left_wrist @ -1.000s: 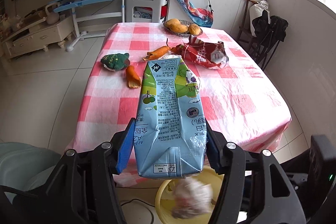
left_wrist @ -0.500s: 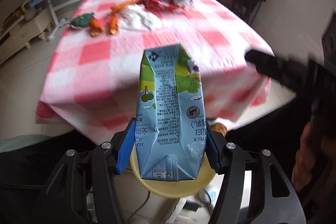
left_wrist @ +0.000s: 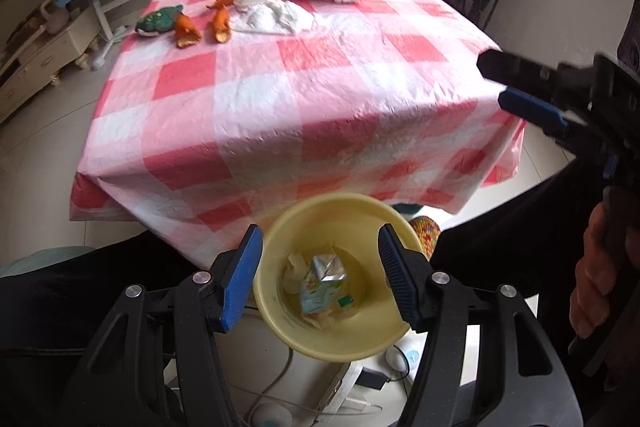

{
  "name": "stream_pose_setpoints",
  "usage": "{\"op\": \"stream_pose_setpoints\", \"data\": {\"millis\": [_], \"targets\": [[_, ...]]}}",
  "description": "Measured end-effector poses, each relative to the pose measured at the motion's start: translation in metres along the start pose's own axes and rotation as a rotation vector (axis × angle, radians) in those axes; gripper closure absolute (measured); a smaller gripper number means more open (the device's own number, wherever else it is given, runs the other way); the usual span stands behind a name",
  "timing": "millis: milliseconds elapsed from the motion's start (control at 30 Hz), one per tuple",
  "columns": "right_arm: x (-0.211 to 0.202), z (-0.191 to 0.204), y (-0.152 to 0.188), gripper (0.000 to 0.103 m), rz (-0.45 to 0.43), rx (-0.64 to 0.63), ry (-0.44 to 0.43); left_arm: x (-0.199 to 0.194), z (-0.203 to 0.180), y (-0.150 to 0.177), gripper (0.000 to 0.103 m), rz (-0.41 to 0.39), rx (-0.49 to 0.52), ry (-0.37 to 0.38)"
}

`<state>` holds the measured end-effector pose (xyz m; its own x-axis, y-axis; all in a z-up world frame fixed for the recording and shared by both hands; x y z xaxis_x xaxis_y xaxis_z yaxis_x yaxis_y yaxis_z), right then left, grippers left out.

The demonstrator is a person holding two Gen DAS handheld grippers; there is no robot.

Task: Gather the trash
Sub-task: 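Carry the bag into the yellow bin with the right tool while the left drops the carton there, then grasp the white tissue with the right tool while the left tool grasps an orange peel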

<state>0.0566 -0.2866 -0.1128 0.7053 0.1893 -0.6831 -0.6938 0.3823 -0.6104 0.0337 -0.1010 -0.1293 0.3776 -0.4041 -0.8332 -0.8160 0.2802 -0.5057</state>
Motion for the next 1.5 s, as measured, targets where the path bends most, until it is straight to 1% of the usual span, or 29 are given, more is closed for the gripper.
{"op": "stream_pose_setpoints", "data": {"millis": [167, 333, 500, 600, 733, 900, 1033, 1067, 1200, 1300, 1500], "targets": [[0.004, 0.004, 0.002, 0.036, 0.006, -0.018, 0.001, -0.013, 0.009, -0.008, 0.045, -0.083, -0.029, -0.027], [0.006, 0.006, 0.004, 0.036, 0.012, -0.029, 0.000, -0.017, 0.023, -0.011, 0.045, -0.111, -0.088, -0.043], [0.007, 0.011, 0.004, 0.036, 0.013, -0.044, 0.000, -0.020, 0.030, -0.016, 0.045, -0.137, -0.110, -0.059], [0.009, 0.020, -0.001, 0.036, 0.008, -0.090, 0.005, -0.027, 0.039, -0.030, 0.045, -0.170, -0.129, -0.069], [0.016, 0.040, -0.017, 0.036, 0.000, -0.173, -0.011, -0.036, 0.058, -0.054, 0.045, -0.214, -0.174, -0.080], [0.042, 0.065, -0.043, 0.036, 0.019, -0.271, -0.011, -0.039, 0.082, -0.085, 0.045, -0.256, -0.220, -0.100], [0.075, 0.080, -0.056, 0.038, 0.040, -0.339, 0.009, -0.030, 0.105, -0.105, 0.045, -0.257, -0.277, -0.106], [0.082, 0.083, -0.058, 0.041, 0.048, -0.355, 0.013, -0.026, 0.110, -0.110, 0.045, -0.253, -0.291, -0.108], [0.112, 0.091, -0.065, 0.047, 0.072, -0.403, 0.046, -0.009, 0.131, -0.130, 0.045, -0.242, -0.336, -0.120], [0.133, 0.096, -0.069, 0.050, 0.087, -0.433, 0.071, 0.006, 0.142, -0.141, 0.045, -0.229, -0.365, -0.134], [0.157, 0.097, -0.076, 0.051, 0.101, -0.453, 0.101, 0.032, 0.153, -0.166, 0.045, -0.211, -0.369, -0.163]]}}
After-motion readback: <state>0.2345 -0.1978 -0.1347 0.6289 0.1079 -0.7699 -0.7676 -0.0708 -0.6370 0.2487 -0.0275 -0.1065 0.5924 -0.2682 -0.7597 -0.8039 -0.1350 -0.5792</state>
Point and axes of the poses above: each gripper's, at about its wrist camera, not at the fingertips, and x roughly the way its jaws point, z to its left, y to its underside, the point moved 4 cm from there along x, roughly the way its jaws point, and after that the axes turned 11 degrees about y, right-handed, at the moved point
